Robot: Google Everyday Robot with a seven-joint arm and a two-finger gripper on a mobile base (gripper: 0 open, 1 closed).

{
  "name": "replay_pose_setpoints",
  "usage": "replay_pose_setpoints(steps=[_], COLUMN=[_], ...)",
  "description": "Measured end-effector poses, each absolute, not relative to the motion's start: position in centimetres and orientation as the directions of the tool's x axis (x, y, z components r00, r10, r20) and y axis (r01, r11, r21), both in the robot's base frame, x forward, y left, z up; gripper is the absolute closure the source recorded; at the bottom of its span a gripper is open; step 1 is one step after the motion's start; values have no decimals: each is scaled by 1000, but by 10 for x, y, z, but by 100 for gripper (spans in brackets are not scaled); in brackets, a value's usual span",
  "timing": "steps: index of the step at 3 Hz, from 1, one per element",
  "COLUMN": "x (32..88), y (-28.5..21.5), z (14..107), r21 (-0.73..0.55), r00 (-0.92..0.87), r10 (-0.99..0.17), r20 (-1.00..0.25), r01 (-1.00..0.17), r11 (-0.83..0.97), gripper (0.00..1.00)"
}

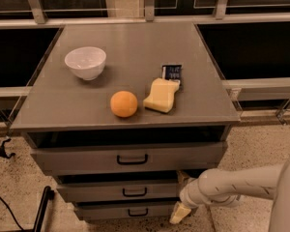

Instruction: Open middle drawer

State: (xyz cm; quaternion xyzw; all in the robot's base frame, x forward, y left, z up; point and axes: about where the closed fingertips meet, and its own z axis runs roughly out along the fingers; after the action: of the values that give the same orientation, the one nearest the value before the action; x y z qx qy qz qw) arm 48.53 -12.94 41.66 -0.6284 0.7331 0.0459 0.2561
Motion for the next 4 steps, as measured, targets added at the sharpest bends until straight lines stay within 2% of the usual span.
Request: replay_pose_setpoints(steps=[4], x=[477], y=[-137], z=[404], r21=[-163], r00=[-143], r10=[-883], r20=[-446], r01=[-958], r11=[237], gripper=[0])
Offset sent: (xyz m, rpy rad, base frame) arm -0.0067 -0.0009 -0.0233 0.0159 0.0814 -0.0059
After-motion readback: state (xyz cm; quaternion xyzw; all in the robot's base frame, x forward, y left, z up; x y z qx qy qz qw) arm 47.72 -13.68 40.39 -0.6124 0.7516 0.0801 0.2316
